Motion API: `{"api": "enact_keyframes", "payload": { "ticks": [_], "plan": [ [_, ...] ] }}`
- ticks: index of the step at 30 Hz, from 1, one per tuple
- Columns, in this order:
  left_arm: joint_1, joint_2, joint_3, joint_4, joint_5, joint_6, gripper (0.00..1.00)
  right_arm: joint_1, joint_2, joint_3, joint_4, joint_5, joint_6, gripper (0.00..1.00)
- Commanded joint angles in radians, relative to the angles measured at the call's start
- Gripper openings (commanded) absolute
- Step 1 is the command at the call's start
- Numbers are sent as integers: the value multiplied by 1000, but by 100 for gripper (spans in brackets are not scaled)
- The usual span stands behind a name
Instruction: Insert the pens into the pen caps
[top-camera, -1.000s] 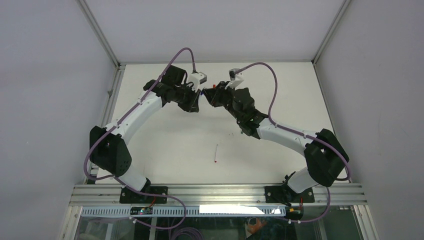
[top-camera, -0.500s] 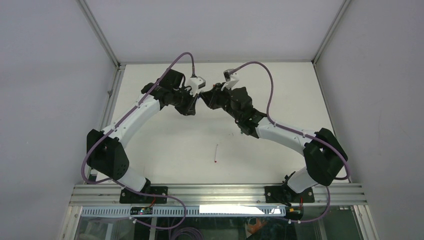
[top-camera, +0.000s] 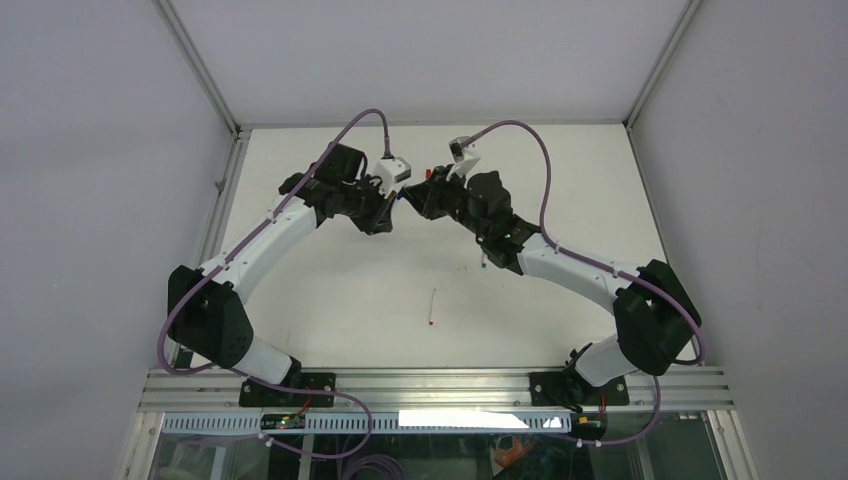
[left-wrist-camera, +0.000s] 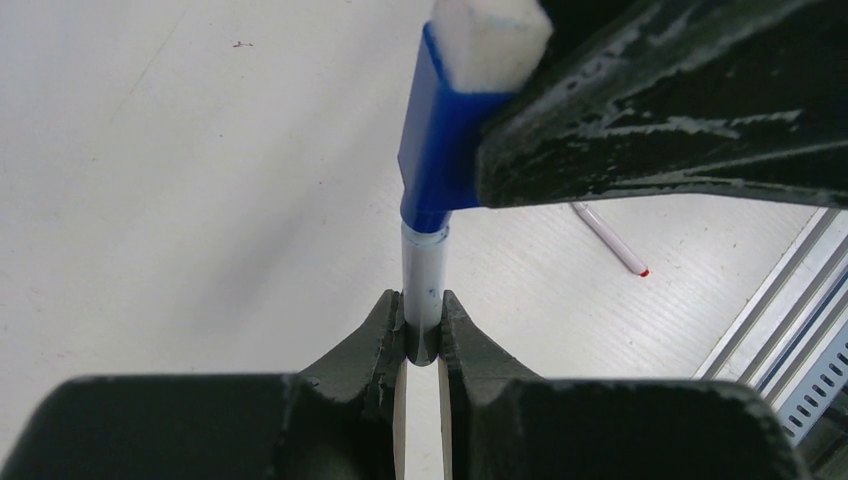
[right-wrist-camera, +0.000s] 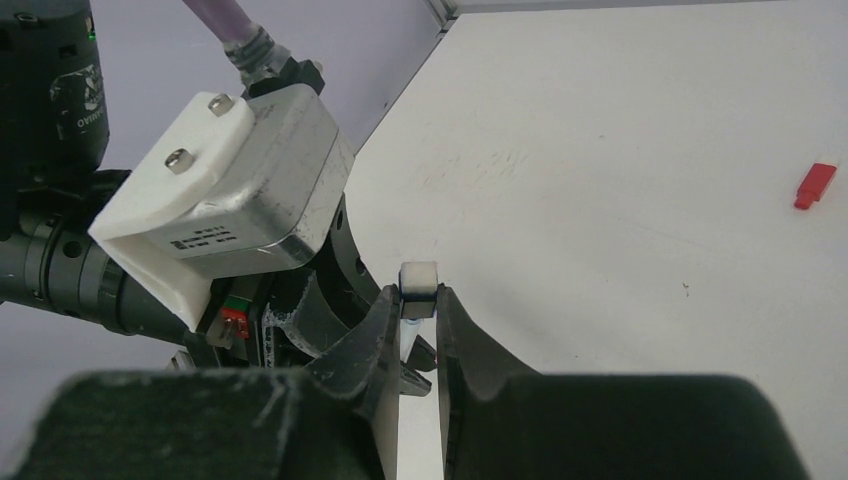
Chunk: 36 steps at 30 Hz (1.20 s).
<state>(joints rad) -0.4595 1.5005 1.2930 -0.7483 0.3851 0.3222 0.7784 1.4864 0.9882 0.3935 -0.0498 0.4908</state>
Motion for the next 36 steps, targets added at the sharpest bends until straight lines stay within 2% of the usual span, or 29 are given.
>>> {"api": "enact_keyframes", "payload": {
  "ticks": [1,25,26,27,32,36],
  "plan": [
    [-21,-54,31,195,82,27,0,12,19,-23,-159,-81,-12,0],
    [-34,-4,37,170,54,32,0,-12,-3,-33,-112,-81,4,0],
    [-34,-3,38,171,54,31,0,-14,-4,-33,-112,-83,11,24],
    [-34,-3,38,169,52,32,0,-14,-5,-34,-110,-84,14,29],
    [-34,1,40,164,49,34,0,-17,-6,-34,-106,-90,18,41],
    [-34,4,42,162,47,34,0,-19,-10,-36,-98,-91,23,42]
  ]
}}
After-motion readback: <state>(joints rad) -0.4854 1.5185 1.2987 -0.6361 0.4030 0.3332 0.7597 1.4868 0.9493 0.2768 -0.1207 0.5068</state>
